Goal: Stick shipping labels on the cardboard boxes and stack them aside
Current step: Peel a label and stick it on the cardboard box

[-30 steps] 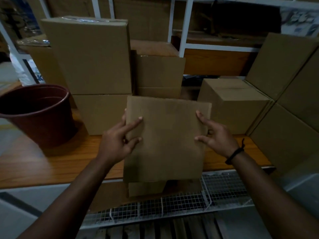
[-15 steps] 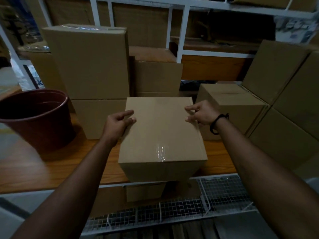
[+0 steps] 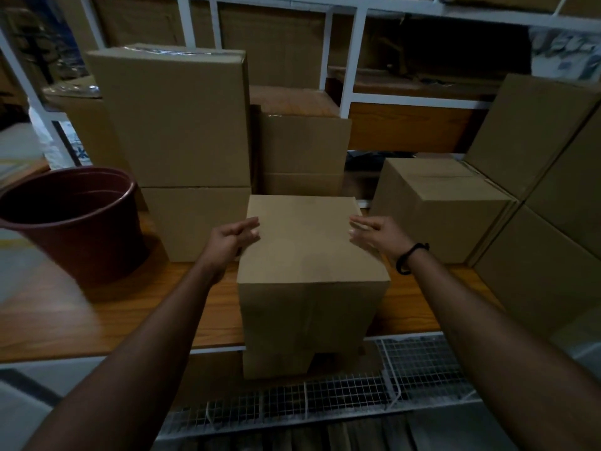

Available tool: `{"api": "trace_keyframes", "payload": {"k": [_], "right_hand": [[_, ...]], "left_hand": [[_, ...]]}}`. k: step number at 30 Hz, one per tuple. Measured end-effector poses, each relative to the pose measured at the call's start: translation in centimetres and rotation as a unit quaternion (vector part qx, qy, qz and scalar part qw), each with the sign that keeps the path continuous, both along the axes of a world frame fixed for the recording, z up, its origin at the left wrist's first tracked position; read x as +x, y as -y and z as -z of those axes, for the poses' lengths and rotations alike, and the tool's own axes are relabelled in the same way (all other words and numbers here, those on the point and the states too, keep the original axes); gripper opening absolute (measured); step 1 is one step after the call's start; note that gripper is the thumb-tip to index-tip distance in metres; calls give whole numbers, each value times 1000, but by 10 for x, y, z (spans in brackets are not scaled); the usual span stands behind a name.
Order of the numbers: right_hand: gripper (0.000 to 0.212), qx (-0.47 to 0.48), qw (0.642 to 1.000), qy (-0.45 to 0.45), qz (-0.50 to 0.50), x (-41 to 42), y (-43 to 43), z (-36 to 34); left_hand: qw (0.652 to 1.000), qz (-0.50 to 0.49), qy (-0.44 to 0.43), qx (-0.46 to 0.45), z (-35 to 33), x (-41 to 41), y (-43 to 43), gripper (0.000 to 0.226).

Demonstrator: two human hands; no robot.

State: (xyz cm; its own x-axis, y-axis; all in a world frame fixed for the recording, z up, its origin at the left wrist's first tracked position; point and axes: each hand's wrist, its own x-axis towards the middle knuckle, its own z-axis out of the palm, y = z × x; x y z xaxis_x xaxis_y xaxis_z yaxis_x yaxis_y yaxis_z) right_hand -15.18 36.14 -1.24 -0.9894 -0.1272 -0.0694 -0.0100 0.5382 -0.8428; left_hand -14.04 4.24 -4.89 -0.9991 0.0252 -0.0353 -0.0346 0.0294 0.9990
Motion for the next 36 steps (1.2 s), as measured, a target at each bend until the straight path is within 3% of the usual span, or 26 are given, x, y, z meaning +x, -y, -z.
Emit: {"api": "trace_keyframes", "payload": {"k": [3,6,9,13,15,17,19,22,27,30,33,36], "right_hand": [[60,64,996,-31,-48,27,-10,13],[72,84,994,-5,-62,56,-15,29],[77,124,988,-47,-73,62,-8,36],[81,164,983,-36,-69,56,-3,25],[84,300,946,-88,-84,55,-1,18],[88,434,883,-141,-111,56,11,10],[95,495,841,-164,-148,53,32,7],[100,524,815,-164,-187,44,60,15],[94,530,808,-180,-184,38,58,23],[92,512,818,-194,-179,44,42,20],[94,428,864,-202,-171,56,20,23],[98,285,921,-224,-144,71,2,37]], "left_hand": [[995,18,-97,-34,19,23,11,36],[985,62,-157,-46,38,50,12,63],[985,66,-144,-65,42,55,4,61],[986,51,-133,-88,31,52,-3,60],[985,36,-156,-63,43,54,2,78],[989,20,-144,-26,66,58,8,99],[995,16,-100,-9,90,65,11,115],[998,32,-53,-1,104,71,1,125],[998,6,-60,-15,89,68,-17,98],[994,11,-82,-70,78,68,-20,104],[979,0,-141,-150,55,73,-28,97],[939,-12,-221,-264,29,79,-40,93]]}}
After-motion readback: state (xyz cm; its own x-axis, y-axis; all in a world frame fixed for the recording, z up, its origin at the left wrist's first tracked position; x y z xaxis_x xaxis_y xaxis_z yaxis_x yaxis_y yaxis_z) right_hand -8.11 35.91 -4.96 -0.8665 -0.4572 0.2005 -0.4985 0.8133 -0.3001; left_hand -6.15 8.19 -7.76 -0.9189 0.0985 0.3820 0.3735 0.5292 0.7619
